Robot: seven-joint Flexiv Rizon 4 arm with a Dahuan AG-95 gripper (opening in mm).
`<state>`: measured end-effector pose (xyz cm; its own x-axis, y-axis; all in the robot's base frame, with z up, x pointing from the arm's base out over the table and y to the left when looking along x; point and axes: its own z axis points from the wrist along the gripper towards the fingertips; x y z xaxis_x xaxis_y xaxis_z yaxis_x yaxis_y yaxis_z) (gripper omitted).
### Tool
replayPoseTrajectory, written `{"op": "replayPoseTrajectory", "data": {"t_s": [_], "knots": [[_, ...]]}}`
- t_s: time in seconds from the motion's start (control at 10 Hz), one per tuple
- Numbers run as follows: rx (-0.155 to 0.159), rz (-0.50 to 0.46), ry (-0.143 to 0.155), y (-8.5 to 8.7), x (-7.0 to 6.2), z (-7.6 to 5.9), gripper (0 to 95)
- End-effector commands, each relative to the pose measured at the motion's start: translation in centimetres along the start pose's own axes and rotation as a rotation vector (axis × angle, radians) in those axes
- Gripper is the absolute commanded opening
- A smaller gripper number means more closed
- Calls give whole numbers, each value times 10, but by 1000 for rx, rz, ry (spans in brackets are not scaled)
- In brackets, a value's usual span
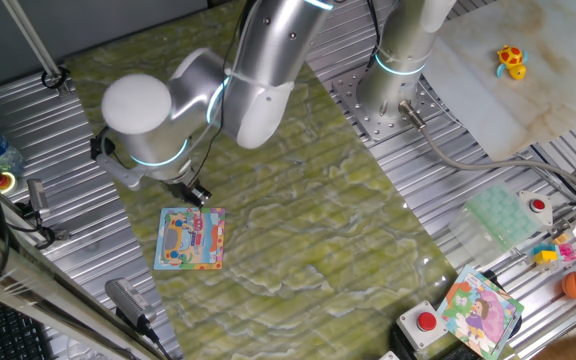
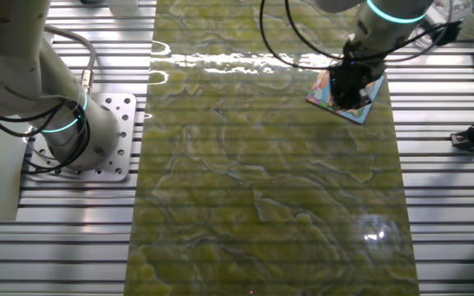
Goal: Assemble one piece of a puzzle
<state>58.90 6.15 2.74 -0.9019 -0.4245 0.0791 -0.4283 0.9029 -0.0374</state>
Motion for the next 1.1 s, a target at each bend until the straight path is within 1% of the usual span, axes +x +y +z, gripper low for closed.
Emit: {"op": "replayPoseTrajectory", "data": {"t_s": [0.1, 0.3, 0.5, 1.1], "knots": [[5, 19, -6, 5, -3, 1, 0], [10, 20, -2, 7, -5, 2, 0], [13, 15, 0, 6, -3, 4, 0], [6, 29, -5, 8, -3, 8, 0]]}}
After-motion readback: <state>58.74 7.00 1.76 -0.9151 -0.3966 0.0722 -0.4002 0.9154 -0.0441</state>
